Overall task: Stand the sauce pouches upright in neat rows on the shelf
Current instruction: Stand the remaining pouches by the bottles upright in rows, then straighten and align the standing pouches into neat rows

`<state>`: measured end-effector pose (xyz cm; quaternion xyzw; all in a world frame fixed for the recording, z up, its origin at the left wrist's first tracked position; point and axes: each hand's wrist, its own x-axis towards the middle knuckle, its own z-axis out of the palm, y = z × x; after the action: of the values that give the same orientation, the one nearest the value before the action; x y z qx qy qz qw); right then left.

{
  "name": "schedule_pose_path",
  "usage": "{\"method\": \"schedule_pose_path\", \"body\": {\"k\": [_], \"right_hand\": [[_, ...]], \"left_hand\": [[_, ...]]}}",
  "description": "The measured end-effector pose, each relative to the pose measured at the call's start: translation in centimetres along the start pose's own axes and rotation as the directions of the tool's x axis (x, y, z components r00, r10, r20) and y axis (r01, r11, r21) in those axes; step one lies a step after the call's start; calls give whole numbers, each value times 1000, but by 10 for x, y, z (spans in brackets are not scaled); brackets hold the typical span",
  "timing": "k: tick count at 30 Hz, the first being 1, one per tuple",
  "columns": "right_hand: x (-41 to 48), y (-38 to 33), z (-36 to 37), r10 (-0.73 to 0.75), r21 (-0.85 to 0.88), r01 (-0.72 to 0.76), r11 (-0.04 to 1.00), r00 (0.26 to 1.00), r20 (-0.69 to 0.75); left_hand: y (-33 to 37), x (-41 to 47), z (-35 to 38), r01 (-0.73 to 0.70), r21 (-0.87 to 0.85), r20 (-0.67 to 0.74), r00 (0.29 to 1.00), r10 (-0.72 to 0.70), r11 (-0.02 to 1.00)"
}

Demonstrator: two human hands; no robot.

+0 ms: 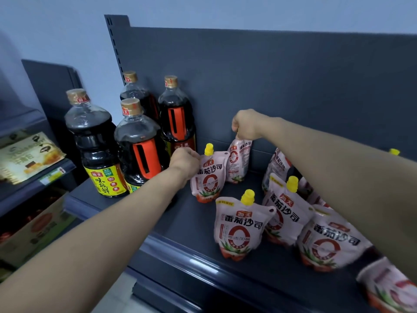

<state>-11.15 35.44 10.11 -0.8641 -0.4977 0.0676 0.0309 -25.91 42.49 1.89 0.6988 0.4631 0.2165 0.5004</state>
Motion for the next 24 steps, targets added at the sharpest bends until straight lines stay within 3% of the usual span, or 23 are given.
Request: {"method": "schedule_pose_path", "body": {"k": [6, 11, 16, 24], "right_hand": [[-10, 9, -14, -33, 35, 36, 999, 996, -78], [-21, 20, -29, -63, -50, 58, 997, 991, -118], [-47, 34, -45, -46, -147, 22, 989, 985, -165], [-112, 70, -60, 138, -168, -182, 969, 961, -241]], "left_hand": [[15, -7, -6, -89, 91, -50, 994, 93, 992], [49, -28, -13, -376, 245, -141, 898, 417, 894], [78, -51, 2, -577, 266, -19, 798, 603, 772], [111, -81, 33, -745, 133, 212, 666, 716, 654]]}}
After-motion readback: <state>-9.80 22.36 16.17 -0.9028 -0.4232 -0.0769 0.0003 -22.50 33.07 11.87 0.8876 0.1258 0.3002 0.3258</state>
